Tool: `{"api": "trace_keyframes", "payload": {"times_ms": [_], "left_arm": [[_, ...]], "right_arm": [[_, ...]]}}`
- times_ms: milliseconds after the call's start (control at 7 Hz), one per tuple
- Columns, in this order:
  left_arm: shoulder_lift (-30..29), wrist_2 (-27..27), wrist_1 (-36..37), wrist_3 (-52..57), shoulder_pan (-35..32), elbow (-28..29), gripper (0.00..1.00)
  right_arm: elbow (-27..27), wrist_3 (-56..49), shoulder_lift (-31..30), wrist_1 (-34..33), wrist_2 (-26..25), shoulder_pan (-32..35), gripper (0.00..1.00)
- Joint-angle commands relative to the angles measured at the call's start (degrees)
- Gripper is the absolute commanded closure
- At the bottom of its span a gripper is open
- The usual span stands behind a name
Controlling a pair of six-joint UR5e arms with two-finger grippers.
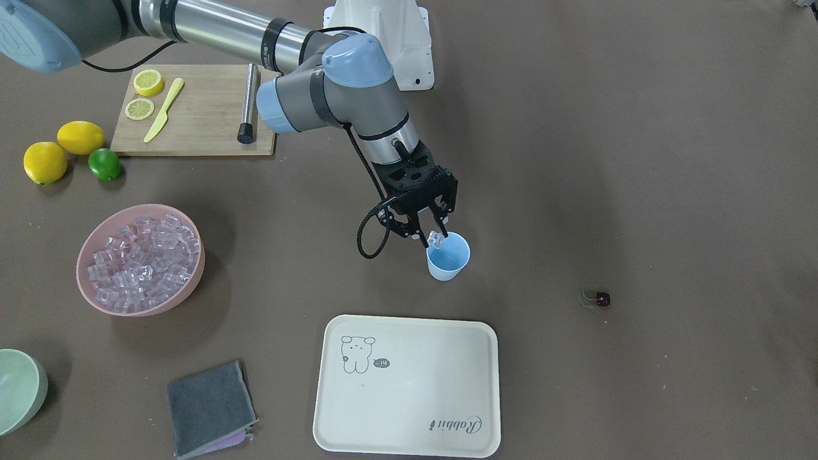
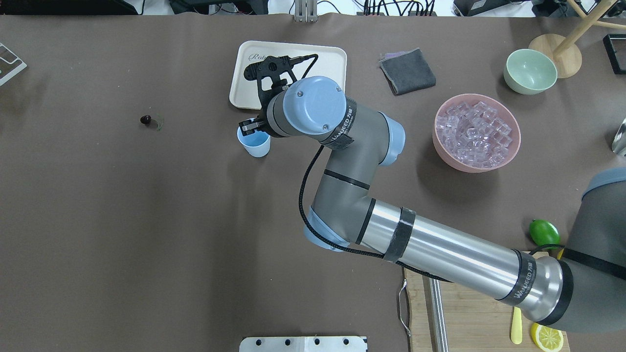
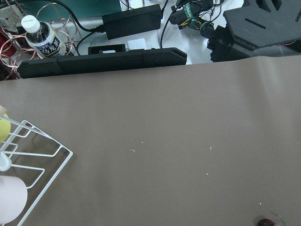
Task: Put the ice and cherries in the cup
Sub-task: 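Carry the ice cube with the right gripper over the light-blue cup, then open the right gripper to drop the ice cube into the cup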
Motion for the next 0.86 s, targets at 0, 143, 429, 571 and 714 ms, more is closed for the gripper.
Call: {"api": "trace_keyframes", "payload": {"times_ms": [0, 143, 429, 571, 714], "left_arm": [[1.13, -0.16, 0.02, 0.02, 0.21, -1.33, 0.02], [1.13, -0.07, 0.02, 0.1, 0.56, -1.07, 0.02], [1.13, -0.07, 0.02, 0.02, 0.57, -1.07, 0.02], [1.39, -0.07, 0.02, 0.1, 0.57, -0.98, 0.02], [1.4, 0.01, 0.02, 0.1, 0.57, -0.89, 0.02]], "right_arm": [[-3.36, -0.08, 2.25, 0.46, -0.09, -0.02, 1.0], [-4.17, -0.08, 2.6, 1.24, -0.17, -0.02, 1.0], [-4.79, -0.17, 2.87, 1.6, -0.7, -0.1, 1.0], [-5.57, -0.35, 2.87, 1.6, -0.7, -0.02, 1.0], [-5.84, -0.43, 3.13, 1.6, -0.7, -0.02, 1.0]]}}
